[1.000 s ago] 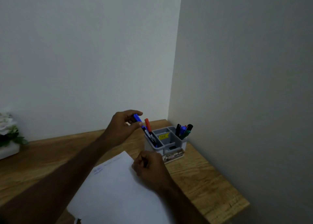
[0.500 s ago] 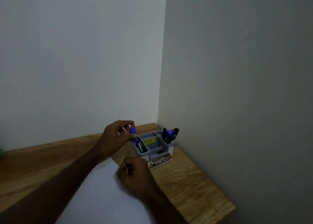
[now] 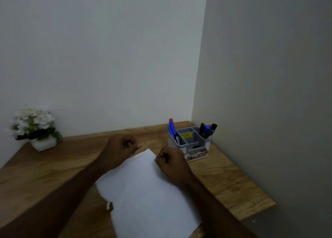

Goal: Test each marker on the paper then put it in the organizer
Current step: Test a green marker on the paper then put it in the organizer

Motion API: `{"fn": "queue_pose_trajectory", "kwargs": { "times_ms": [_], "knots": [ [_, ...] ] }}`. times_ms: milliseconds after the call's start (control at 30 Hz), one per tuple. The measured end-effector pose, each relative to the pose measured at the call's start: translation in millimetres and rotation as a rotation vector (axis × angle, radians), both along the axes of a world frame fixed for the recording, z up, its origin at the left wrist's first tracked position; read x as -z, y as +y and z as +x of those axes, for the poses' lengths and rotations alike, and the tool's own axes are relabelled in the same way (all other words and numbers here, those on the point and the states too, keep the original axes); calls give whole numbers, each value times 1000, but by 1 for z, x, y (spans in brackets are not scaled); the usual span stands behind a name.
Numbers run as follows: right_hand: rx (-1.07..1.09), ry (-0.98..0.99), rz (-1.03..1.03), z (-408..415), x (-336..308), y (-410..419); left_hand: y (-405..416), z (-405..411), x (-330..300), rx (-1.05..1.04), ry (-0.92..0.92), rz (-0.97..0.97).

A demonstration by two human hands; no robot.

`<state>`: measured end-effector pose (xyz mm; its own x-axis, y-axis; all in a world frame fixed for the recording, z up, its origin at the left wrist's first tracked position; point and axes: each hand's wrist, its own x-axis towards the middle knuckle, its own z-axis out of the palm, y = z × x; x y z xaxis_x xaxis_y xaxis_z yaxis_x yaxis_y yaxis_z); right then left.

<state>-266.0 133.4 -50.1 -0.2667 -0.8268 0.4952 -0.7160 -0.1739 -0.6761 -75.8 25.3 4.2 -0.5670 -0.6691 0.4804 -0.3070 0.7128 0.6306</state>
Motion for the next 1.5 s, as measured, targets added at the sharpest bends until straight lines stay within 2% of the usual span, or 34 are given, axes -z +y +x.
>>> {"fn": "queue_pose_trajectory", "kwargs": {
  "times_ms": [133,267,433,567,867,1000,1233,1500],
  "knots": [
    [-35,88,83,20,-12,-9,1,47,3,-61,-10,3],
    [-138,165,63,63,-25,-28,1,92,3,-118,1,-1],
    [-360,242,63,140,-28,-54,2,160,6,-220,7,16],
    [-469,252,98,206,-27,-72,4,224,11,-381,19,18],
    [-486,232,285,338,-22,-85,11,330,30,-674,83,107],
    [-439,406,402,376,-20,-90,15,352,36,-716,79,147],
    [-356,343,476,360,-29,-98,11,338,39,-665,124,182],
    [-279,267,275,203,-35,-85,-15,225,30,-426,241,261]
  ]
}}
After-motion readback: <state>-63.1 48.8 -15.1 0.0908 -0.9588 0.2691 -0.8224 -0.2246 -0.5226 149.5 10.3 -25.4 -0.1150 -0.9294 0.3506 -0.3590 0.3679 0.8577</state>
